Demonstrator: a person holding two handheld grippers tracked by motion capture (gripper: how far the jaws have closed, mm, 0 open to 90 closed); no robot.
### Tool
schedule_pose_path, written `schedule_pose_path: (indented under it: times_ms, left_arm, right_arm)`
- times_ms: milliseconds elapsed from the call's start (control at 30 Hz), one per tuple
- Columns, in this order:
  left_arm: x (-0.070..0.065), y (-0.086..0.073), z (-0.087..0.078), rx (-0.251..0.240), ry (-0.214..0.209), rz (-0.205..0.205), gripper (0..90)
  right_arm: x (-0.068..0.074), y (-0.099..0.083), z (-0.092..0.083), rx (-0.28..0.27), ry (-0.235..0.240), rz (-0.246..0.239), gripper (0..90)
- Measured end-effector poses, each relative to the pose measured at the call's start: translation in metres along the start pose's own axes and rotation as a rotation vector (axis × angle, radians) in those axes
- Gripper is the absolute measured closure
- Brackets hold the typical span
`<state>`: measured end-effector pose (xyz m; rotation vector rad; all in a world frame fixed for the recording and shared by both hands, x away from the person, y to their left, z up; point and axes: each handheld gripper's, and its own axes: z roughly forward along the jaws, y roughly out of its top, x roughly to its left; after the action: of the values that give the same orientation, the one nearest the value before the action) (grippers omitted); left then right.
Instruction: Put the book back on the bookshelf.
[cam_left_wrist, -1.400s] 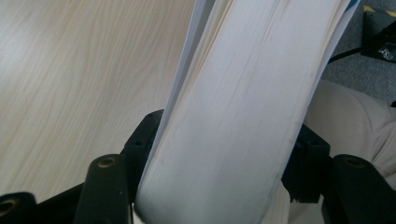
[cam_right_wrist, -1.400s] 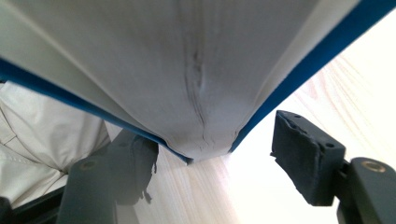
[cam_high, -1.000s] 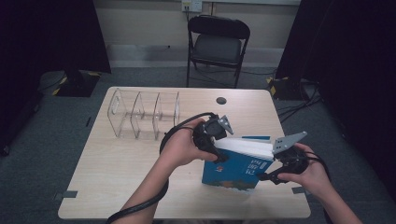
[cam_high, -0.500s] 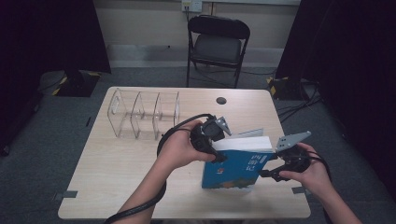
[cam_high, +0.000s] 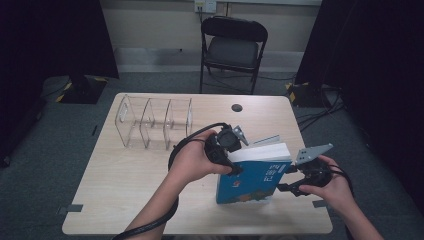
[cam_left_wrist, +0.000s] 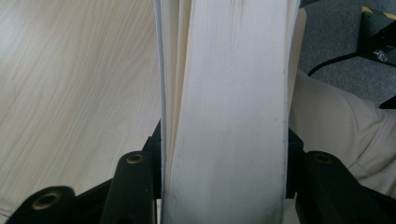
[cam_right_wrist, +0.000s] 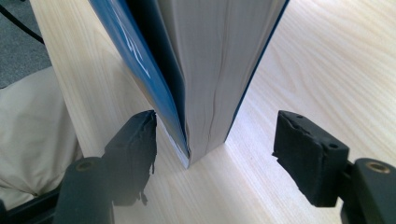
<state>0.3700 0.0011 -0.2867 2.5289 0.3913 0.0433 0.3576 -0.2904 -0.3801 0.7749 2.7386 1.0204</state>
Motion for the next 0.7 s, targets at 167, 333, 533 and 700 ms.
schedule_pose_path:
  times_ms: [167,333,533,700]
  left_arm:
    - [-0.001,0.007,0.001,0.005,-0.003,0.017,52.2]
    - [-0.003,0.015,0.008,0.011,0.007,0.017,51.5]
    - [-0.003,0.018,0.014,0.034,0.004,0.018,52.0]
    - [-0.002,0.018,0.017,0.041,0.000,0.013,51.7]
  right_arm:
    - [-0.001,-0.005,0.003,-0.001,0.005,0.006,29.3]
    - [0.000,-0.014,0.006,-0.006,-0.003,0.015,26.4]
    - [-0.002,-0.032,0.012,-0.004,-0.025,0.043,21.9]
    - [-0.003,-0.044,0.018,-0.011,-0.045,0.058,19.5]
